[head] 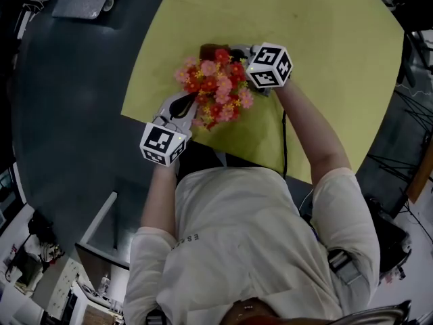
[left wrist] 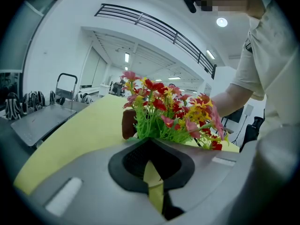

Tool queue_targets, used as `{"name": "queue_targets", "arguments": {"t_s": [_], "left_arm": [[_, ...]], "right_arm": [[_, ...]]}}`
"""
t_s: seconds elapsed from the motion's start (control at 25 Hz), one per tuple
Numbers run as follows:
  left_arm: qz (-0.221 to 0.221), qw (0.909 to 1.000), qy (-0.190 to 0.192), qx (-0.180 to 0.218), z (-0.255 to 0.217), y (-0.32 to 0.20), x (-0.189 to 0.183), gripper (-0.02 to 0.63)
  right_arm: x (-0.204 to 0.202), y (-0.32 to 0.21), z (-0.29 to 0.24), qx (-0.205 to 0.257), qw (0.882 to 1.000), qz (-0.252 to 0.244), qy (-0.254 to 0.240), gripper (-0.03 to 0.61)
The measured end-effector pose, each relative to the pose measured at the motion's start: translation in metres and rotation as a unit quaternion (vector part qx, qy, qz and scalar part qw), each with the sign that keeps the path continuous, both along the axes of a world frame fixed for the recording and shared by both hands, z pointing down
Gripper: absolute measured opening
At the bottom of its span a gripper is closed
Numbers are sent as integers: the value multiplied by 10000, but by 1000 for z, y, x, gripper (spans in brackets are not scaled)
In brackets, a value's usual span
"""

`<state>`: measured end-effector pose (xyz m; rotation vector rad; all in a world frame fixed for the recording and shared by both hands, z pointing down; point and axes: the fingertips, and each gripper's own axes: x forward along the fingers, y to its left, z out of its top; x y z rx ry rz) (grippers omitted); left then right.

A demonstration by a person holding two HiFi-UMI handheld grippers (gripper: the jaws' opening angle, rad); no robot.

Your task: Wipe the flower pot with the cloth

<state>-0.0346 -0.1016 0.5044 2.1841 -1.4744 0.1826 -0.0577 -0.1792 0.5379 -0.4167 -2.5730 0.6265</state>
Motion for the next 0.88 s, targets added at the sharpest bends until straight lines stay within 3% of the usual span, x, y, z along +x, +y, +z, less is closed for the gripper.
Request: {"name": "queue_targets", "arguments": {"t_s": [0.56, 0.88], "left_arm": [[271, 9995, 76, -113, 2, 7, 3, 9], [636, 9978, 107, -135, 3, 14, 6, 9]], "right_arm": [[74, 1, 1, -115, 9956, 891, 279, 55], [114, 21, 3, 127, 9803, 1898, 526, 55]]}}
